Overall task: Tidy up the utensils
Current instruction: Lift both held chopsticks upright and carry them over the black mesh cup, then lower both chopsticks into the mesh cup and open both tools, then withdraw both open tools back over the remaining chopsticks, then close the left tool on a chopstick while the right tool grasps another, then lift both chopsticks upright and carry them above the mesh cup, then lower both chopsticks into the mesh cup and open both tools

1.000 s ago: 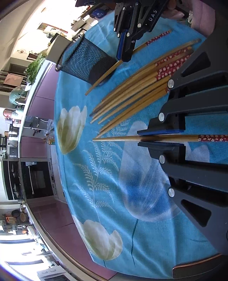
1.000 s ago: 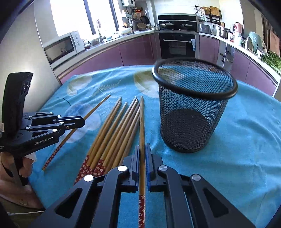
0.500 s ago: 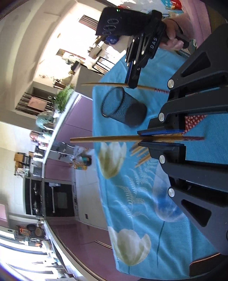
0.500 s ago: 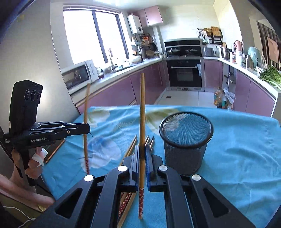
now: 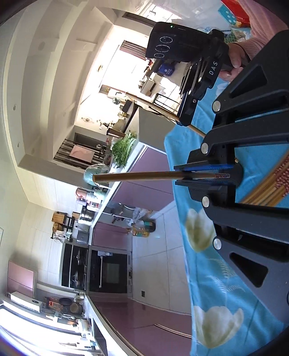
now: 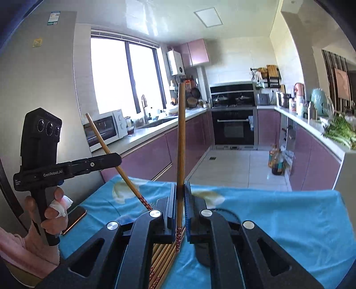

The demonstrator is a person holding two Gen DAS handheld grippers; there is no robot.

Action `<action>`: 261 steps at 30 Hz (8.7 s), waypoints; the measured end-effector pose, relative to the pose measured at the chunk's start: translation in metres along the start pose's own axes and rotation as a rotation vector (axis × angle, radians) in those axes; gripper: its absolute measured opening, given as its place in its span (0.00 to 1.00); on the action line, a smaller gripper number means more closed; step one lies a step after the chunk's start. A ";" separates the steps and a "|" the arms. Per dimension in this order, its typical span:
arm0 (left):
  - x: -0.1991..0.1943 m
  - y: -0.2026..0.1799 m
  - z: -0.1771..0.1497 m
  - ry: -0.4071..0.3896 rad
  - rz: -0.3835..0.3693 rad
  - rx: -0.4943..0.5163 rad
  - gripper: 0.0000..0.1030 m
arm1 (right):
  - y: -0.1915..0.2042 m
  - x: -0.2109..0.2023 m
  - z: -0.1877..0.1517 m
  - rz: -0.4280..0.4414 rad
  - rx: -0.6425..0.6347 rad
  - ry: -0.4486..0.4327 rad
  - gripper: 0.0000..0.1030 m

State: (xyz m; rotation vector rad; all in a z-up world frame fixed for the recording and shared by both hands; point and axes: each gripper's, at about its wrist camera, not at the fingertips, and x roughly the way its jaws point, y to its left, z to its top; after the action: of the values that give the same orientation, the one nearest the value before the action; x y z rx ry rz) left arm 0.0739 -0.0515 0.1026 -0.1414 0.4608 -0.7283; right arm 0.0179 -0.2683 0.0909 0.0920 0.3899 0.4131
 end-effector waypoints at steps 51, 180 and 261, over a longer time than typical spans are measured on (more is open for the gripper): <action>0.038 0.039 -0.094 0.225 0.237 0.068 0.46 | 0.012 0.051 -0.078 0.073 -0.007 0.299 0.35; 0.103 0.060 -0.168 0.527 0.190 -0.017 0.07 | 0.035 0.090 -0.118 0.029 0.019 0.441 0.06; 0.160 0.012 -0.049 0.336 0.056 0.097 0.27 | -0.039 0.088 -0.030 -0.091 0.120 0.247 0.15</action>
State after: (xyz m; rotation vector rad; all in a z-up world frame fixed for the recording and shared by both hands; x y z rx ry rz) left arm 0.1639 -0.1482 -0.0014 0.0869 0.7448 -0.7204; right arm 0.0953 -0.2676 0.0257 0.1404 0.6606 0.3117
